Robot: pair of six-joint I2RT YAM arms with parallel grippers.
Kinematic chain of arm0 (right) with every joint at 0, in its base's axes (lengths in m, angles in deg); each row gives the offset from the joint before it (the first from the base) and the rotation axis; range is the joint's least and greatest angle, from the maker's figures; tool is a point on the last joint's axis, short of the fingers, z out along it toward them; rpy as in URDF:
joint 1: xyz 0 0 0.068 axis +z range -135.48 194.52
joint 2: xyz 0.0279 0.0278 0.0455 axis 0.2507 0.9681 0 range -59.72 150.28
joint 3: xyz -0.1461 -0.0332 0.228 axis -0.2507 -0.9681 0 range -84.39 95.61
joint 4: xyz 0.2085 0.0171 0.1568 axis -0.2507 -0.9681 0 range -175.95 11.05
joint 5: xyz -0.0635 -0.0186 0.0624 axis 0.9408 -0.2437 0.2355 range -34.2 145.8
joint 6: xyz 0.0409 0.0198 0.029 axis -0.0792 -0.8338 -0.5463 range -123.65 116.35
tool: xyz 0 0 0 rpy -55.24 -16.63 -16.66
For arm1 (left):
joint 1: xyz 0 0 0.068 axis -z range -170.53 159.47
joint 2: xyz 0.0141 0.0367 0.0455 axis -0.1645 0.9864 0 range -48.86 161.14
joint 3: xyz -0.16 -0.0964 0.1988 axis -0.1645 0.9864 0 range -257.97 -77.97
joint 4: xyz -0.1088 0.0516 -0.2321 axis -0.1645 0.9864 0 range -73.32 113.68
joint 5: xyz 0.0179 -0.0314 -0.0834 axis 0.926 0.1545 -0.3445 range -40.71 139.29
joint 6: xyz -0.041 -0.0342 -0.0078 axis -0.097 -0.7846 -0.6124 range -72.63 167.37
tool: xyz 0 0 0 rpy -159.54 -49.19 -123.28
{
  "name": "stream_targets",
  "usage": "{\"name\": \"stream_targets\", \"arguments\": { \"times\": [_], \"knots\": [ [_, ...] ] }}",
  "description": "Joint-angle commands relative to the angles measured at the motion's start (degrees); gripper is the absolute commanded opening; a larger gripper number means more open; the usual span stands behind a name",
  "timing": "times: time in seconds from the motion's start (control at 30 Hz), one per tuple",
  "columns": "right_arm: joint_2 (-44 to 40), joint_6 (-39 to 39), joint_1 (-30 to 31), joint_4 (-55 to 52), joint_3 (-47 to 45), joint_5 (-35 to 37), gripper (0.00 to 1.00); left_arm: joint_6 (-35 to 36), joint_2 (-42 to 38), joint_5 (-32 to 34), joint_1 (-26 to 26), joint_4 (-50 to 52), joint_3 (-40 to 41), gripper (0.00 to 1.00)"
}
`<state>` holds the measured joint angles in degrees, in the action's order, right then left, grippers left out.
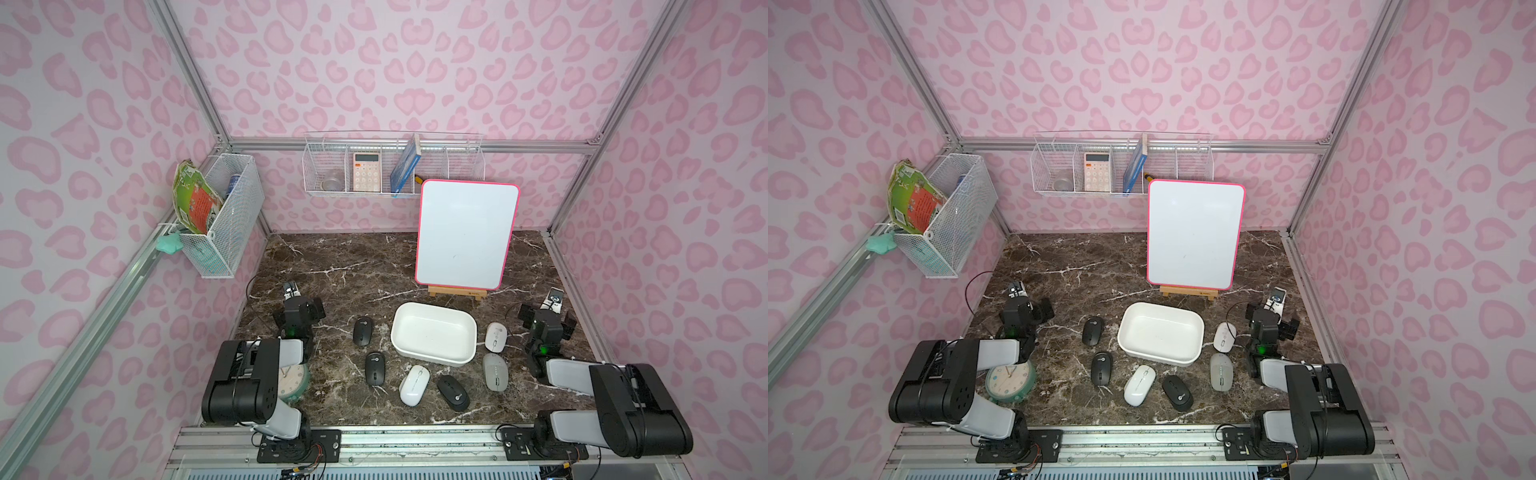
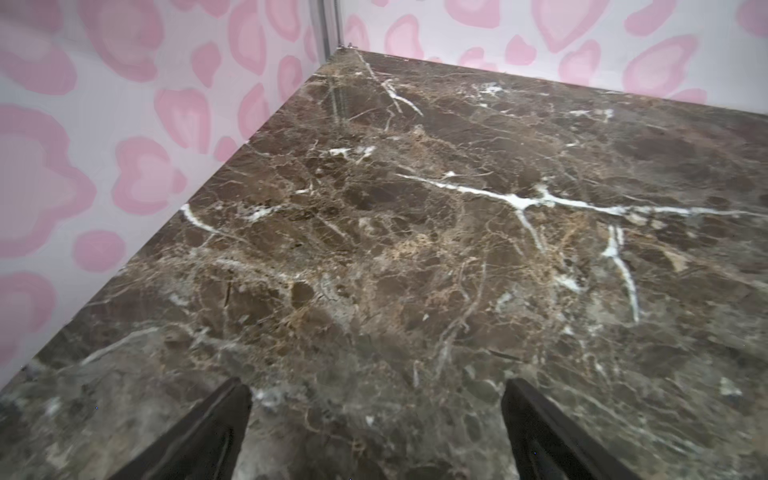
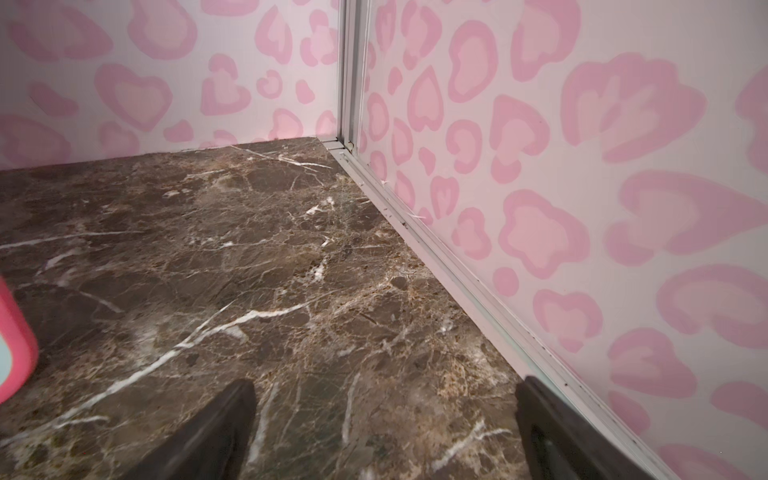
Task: Take out the mouse from the storage box
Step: Reset both arms
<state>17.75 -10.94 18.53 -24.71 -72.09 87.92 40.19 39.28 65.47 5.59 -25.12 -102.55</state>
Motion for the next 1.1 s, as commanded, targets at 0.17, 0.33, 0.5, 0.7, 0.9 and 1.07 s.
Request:
{"name": "stream_targets", "arguments": {
  "times": [0.17,0.33,0.5,0.7,0.9,1.07],
  "knots": [
    [6.34,5.52,-0.58,26.86,-5.48,-17.12,1.0,-0.69,0.13,-5.1,-1.57,-1.09,-1.14,0.99],
    [11.07,5.93,0.38,25.6,-2.61,-15.75,1.0,-0.67,0.05,-5.11,-1.52,-1.2,-0.98,0.99],
    [12.59,4.47,-0.07,26.99,-2.03,-13.49,1.0,-0.7,0.01,-5.11,-1.57,-1.27,-0.95,1.0],
    [12.62,4.45,-0.11,27.08,-2.08,-13.49,1.0,-0.68,0.02,-5.11,-1.53,-1.26,-0.9,0.99],
    [12.6,4.43,-0.06,27.08,-1.97,-13.5,1.0,-0.86,0.23,-5.28,-1.56,-0.57,-1.36,0.99],
    [12.6,4.39,-0.12,27.09,-2.07,-13.47,1.0,-0.77,0.15,-5.21,-1.54,-0.82,-1.23,0.99]
  ]
}}
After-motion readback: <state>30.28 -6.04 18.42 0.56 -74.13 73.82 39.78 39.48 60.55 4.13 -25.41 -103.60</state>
